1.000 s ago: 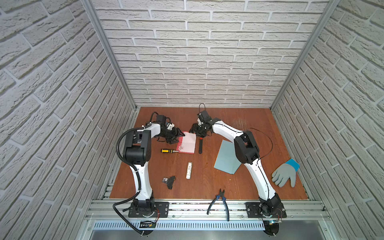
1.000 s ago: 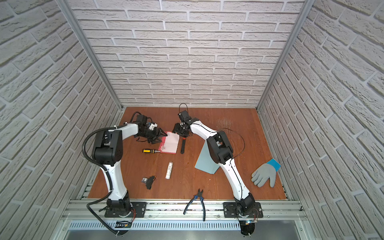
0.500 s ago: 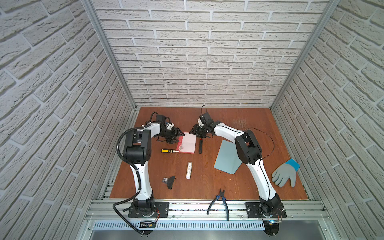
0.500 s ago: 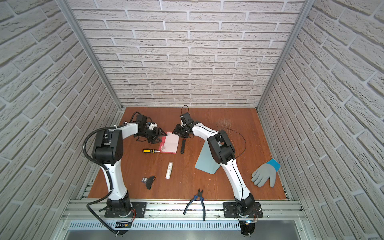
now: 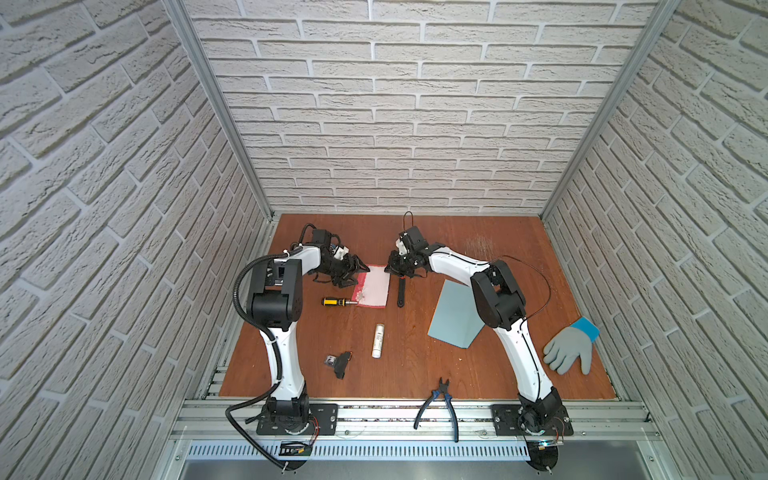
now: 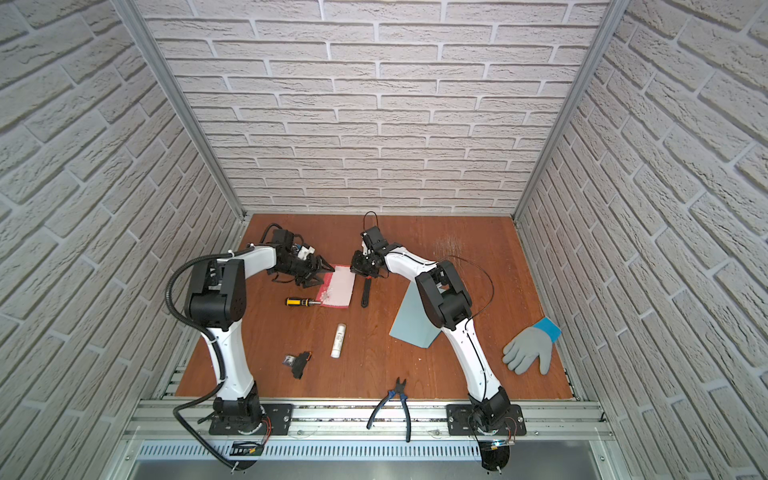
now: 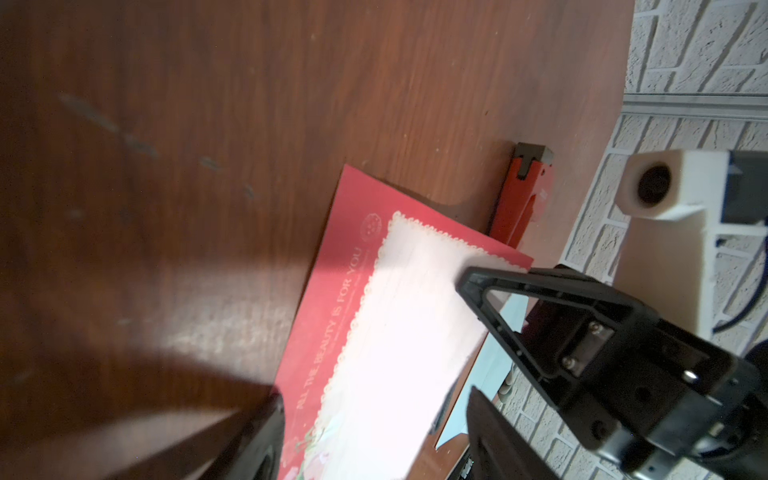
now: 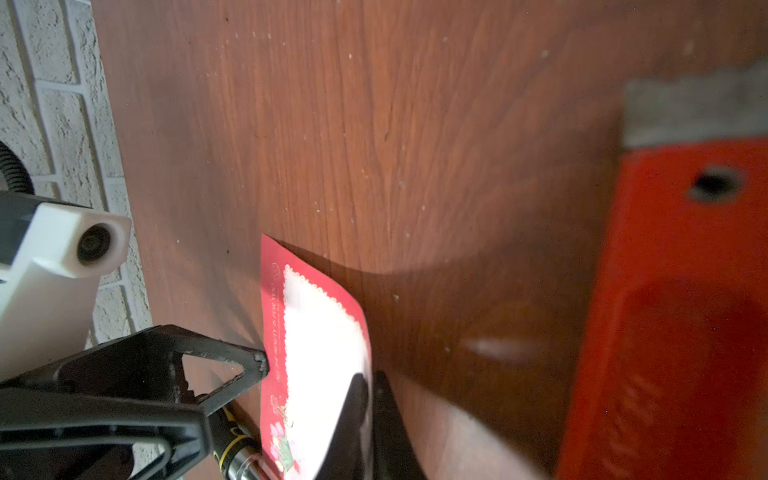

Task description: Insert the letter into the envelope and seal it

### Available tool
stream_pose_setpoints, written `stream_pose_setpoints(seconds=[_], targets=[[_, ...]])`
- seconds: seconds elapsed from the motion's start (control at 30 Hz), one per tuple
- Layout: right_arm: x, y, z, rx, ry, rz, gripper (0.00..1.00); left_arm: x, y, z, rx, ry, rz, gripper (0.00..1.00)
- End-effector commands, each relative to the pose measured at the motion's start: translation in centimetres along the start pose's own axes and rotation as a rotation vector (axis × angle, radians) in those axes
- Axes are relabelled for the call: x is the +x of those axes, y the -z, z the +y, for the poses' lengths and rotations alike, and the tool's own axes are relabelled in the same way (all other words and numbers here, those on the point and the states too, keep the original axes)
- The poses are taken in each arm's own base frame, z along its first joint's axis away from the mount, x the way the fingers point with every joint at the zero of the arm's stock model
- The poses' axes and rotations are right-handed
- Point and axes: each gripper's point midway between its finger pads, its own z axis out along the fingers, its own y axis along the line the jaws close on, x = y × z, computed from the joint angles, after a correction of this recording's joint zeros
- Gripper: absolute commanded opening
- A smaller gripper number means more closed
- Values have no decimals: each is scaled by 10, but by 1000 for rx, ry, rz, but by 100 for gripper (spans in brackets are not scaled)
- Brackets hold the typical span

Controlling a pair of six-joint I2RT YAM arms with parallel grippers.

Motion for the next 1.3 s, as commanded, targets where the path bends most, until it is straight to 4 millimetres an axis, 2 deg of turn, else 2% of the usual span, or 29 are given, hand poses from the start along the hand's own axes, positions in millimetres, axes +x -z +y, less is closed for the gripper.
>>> stream_pose_setpoints(seconds=[0.0, 0.2, 0.37, 0.47, 0.5, 0.53, 0.63, 0.7, 0.87, 0.93, 1.03, 1.17, 1.27], targets=[[-12, 37, 39, -83, 75, -67, 6, 1, 3, 8, -42, 0, -5, 71], [-3, 73, 71, -149, 132, -72, 6, -6, 33, -23, -27, -85, -90, 76], [-4, 125, 97, -171, 218, -127, 6, -9, 74, -60, -16, -187, -212, 78], [-5, 158, 107, -164, 261, -155, 6, -8, 103, -83, -17, -253, -301, 79], [-6, 163, 107, -155, 268, -155, 6, -7, 112, -89, -16, -273, -328, 79], [-6, 185, 117, -165, 289, -180, 6, -5, 122, -97, -14, -298, -359, 79], [-7, 218, 125, -152, 332, -213, 6, 2, 147, -117, 6, -364, -434, 79], [-7, 239, 130, -147, 356, -237, 6, 10, 153, -124, 14, -377, -427, 79], [0, 281, 130, -118, 417, -259, 6, 30, 143, -135, -5, -446, -416, 78], [5, 292, 124, -98, 440, -257, 6, 37, 143, -143, -14, -494, -452, 78], [13, 302, 115, -72, 478, -240, 6, 48, 153, -160, -9, -594, -559, 80], [30, 305, 103, -54, 527, -193, 6, 72, 169, -182, 33, -754, -673, 83], [44, 304, 96, -62, 557, -160, 6, 92, 173, -190, 70, -841, -673, 85]])
